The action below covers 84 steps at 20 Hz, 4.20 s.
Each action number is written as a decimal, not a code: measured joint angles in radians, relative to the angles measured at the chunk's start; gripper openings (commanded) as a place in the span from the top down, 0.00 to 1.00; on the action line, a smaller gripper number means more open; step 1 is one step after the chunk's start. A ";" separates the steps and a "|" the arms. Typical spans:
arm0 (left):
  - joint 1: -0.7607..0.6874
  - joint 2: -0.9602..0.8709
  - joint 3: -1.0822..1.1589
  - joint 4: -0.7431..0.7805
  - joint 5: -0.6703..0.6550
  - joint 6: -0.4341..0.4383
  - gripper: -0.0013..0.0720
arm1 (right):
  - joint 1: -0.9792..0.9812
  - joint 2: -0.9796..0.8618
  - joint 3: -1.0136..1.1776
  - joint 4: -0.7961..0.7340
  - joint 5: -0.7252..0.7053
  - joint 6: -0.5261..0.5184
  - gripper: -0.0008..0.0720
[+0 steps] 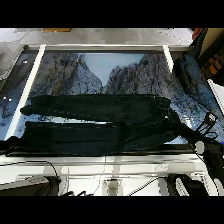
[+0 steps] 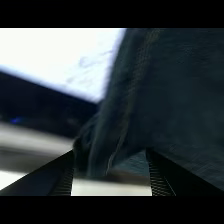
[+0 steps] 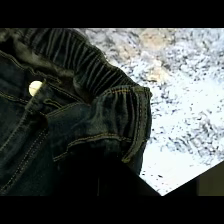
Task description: Fold the clothes and pants, and hang the long-sleeved shirts on hangers.
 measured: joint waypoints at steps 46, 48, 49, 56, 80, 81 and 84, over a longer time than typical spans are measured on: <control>-0.495 -0.048 0.410 0.760 0.092 -0.071 0.25 | -0.001 -0.441 0.320 0.070 0.926 -0.463 0.02; -0.495 -0.048 0.411 0.758 0.138 -0.135 0.25 | -0.001 -0.441 0.315 0.071 0.925 -0.462 0.02; -0.496 -0.048 0.410 0.754 0.161 -0.171 0.25 | -0.001 -0.441 0.314 0.072 0.924 -0.462 0.03; -0.496 -0.048 0.410 0.507 0.326 -0.307 0.31 | -0.001 -0.441 0.390 0.075 0.860 -0.460 0.04; -0.706 -0.318 0.500 0.447 0.644 -1.086 0.65 | -0.001 -0.443 0.575 0.075 0.555 -0.460 0.04; -0.708 -0.324 0.500 0.450 0.657 -1.106 0.83 | -0.001 -0.443 0.575 0.076 0.552 -0.460 0.04; -0.712 -0.324 0.500 0.457 0.679 -1.133 0.94 | -0.001 -0.443 0.575 0.078 0.540 -0.460 0.04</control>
